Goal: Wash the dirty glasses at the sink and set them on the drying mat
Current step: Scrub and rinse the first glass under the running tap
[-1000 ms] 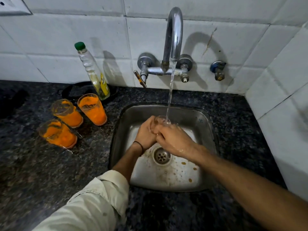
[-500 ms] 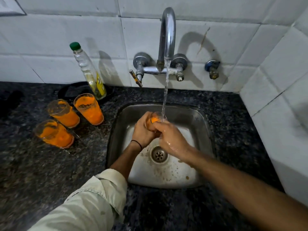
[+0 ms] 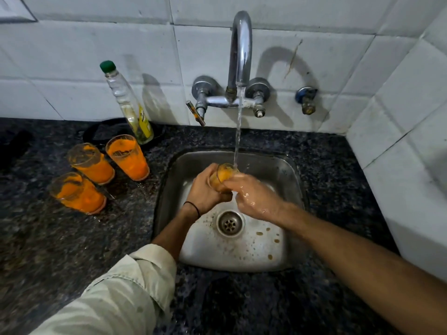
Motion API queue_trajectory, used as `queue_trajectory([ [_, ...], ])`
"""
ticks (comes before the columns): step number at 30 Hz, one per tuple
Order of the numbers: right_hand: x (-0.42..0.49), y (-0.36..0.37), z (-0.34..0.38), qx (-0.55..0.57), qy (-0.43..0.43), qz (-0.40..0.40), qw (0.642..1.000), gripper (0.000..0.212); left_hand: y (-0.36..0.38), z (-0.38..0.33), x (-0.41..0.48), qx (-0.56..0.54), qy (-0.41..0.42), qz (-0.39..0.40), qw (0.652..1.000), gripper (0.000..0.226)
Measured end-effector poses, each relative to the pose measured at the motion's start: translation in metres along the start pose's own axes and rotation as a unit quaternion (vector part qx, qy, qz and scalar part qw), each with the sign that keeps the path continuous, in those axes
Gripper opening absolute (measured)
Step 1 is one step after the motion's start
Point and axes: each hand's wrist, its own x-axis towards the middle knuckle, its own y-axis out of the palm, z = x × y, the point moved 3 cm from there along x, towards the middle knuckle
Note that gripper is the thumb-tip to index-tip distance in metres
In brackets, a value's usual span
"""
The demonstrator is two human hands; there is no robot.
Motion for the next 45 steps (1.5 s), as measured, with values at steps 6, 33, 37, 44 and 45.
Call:
queue_trajectory([
  [6, 0.011, -0.008, -0.003, 0.164, 0.155, 0.057, 0.972, 0.018, 0.016, -0.001, -0.002, 0.102, -0.022, -0.072, 0.992, 0.033],
  [33, 0.029, -0.013, 0.003, 0.112, 0.159, -0.012, 0.981, 0.036, 0.023, -0.012, -0.018, -0.226, -0.133, 0.162, 0.951, 0.039],
  [37, 0.025, -0.016, 0.007, 0.158, 0.217, -0.068, 0.961, 0.041, 0.027, -0.014, -0.012, -0.098, -0.119, 0.104, 0.983, 0.026],
  [44, 0.03, -0.018, 0.013, -0.016, 0.229, -0.104, 0.968, 0.048, 0.035, -0.018, -0.008, -0.036, -0.091, 0.004, 0.995, 0.028],
  [45, 0.029, -0.022, 0.01, 0.021, 0.194, -0.069, 0.978, 0.048, 0.03, -0.019, -0.009, -0.119, -0.099, 0.077, 0.985, 0.036],
])
